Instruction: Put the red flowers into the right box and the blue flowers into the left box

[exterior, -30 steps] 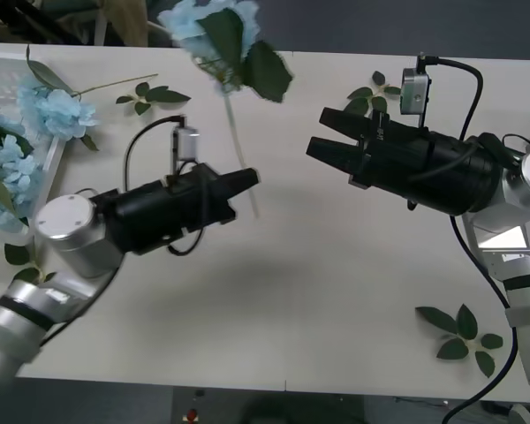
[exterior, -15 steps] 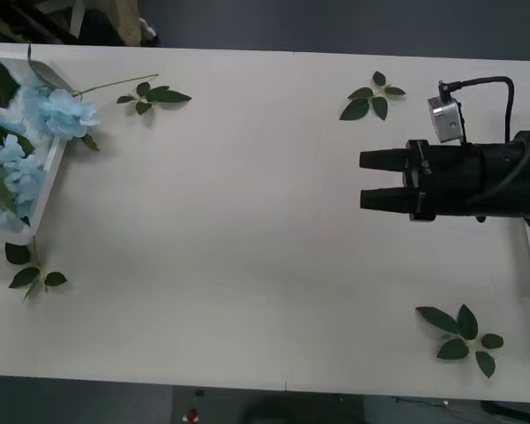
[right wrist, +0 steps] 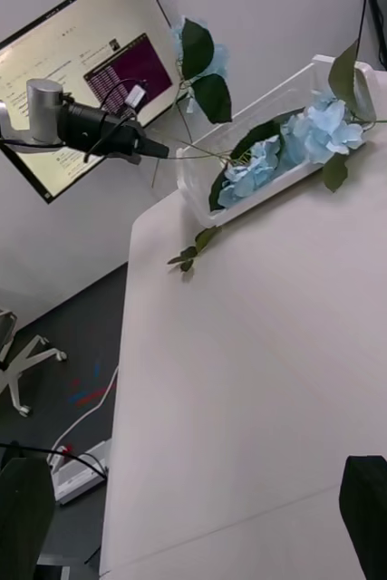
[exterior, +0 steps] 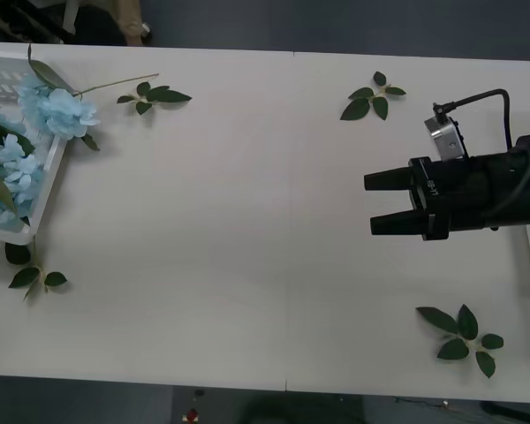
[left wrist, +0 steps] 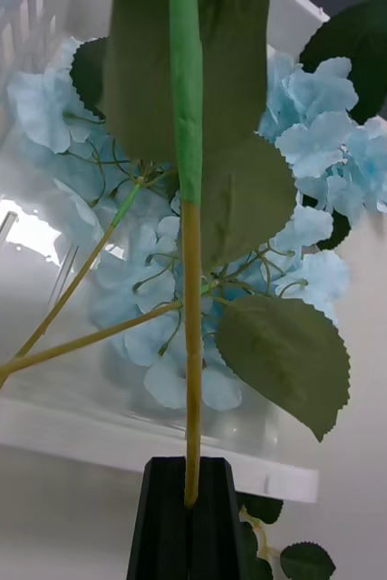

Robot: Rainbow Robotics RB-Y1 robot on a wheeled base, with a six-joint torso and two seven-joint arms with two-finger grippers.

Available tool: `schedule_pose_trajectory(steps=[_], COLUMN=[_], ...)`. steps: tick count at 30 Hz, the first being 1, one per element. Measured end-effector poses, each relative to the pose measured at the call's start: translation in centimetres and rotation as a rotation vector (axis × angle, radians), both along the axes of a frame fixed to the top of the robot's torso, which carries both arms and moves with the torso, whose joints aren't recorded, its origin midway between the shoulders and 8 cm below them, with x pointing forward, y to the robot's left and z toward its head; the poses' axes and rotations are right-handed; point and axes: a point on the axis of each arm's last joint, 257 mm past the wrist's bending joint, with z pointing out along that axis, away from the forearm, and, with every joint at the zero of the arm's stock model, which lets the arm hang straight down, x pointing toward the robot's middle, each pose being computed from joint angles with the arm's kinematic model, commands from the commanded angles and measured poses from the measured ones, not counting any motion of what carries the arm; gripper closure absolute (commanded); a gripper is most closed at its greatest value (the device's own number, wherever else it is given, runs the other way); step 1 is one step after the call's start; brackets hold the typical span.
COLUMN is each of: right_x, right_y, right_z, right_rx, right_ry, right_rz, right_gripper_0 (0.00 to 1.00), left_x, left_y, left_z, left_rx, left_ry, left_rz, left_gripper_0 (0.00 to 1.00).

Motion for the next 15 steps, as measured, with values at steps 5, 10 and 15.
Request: schedule_pose_trajectory(steps=[5,10,15], right_x=[-0.8,-1.0,-1.2], right_y=[0.6,2.3,4.1], right_z=[-0.5,-1.1,-2.0], right_rx=[0.001,0.064,0.108], right_ry=[0.018,0.059,0.098], right_rz=[0.03,0.042,0.052], right_gripper_0=[0.07,0.07,0.07], left_x=[2.2,2.9,3.0], left_y=[-2.1,-4.4,-4.8], left_z=[-1.0,-2.7,-2.7], left_rx=[-0.028,-0.031,-0.032], left_ry=[0.001,0.038,0.038], left_rz=[-0.015,-0.061,-0.069], left_gripper_0=[1.0,0.99,0.9])
